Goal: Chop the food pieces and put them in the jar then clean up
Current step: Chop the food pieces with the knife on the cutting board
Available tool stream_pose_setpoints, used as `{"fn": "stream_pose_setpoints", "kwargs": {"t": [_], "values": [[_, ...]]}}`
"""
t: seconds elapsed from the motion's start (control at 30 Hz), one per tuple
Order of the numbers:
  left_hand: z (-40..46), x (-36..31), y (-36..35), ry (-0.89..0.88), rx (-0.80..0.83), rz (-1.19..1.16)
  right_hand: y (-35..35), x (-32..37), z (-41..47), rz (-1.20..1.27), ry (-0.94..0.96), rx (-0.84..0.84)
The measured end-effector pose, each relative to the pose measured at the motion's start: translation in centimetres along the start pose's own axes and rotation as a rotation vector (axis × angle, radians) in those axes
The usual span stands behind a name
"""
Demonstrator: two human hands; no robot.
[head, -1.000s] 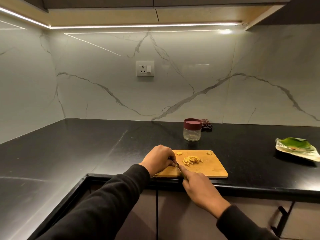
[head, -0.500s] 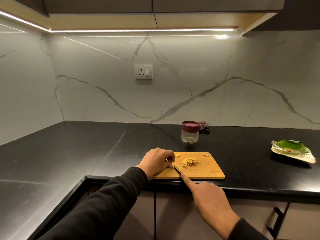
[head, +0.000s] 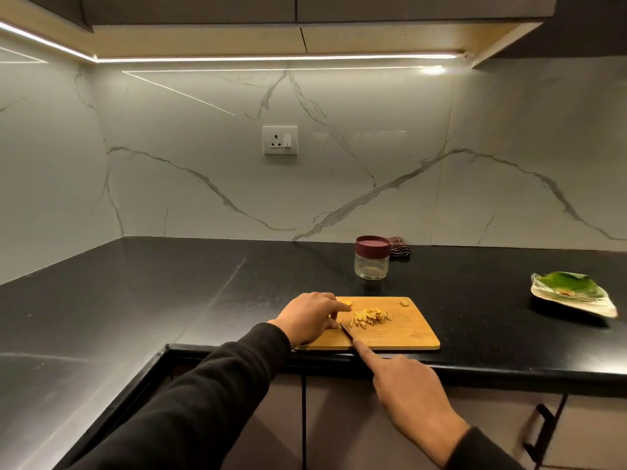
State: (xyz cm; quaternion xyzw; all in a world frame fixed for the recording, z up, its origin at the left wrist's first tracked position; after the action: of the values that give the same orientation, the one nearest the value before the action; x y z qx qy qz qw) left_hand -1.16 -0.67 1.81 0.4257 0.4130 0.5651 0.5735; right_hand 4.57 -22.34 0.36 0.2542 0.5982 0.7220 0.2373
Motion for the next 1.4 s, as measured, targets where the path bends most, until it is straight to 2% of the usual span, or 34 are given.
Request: {"fn": "stream_pose_setpoints", "kwargs": {"t": [0.13, 0.3, 0.67, 0.97, 1.4], "values": [[-0.6, 0.2, -0.2, 0.071, -0.085, -0.064, 0.5, -0.5, 0.1, 0.104, -0.047, -0.02], [-1.3, 0.3, -0.5, 0.068, -0.169, -0.039, 0.9, -0.6, 0.0, 0.215, -0.083, -0.016], [-1.3, 0.0, -0.5, 0.052, -0.193, 0.026, 0.2, 1.0, 1.6, 0.415, -0.005, 0.095], [-1.3, 0.1, -0.6, 0.077, -0.193, 0.045, 0.3, 1.5, 3.0, 0.453, 0.027, 0.157], [-0.8, 0.0, -0.7, 0.147, -0.187, 0.002, 0.0, 1.7, 2.8, 0.434, 0.031, 0.132]]}}
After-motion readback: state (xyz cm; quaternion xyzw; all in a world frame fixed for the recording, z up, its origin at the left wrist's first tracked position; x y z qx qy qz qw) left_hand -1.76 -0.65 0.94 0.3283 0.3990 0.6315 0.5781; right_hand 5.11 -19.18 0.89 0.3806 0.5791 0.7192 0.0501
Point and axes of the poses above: each hand's wrist, its own z-axis towards the middle knuckle, its own y-axis out of the back of the hand, x = y × z, the point moved 1 cm from there along z, towards the middle knuckle, and after that the axes turned 14 degrees about -y, right-handed, at the moved point
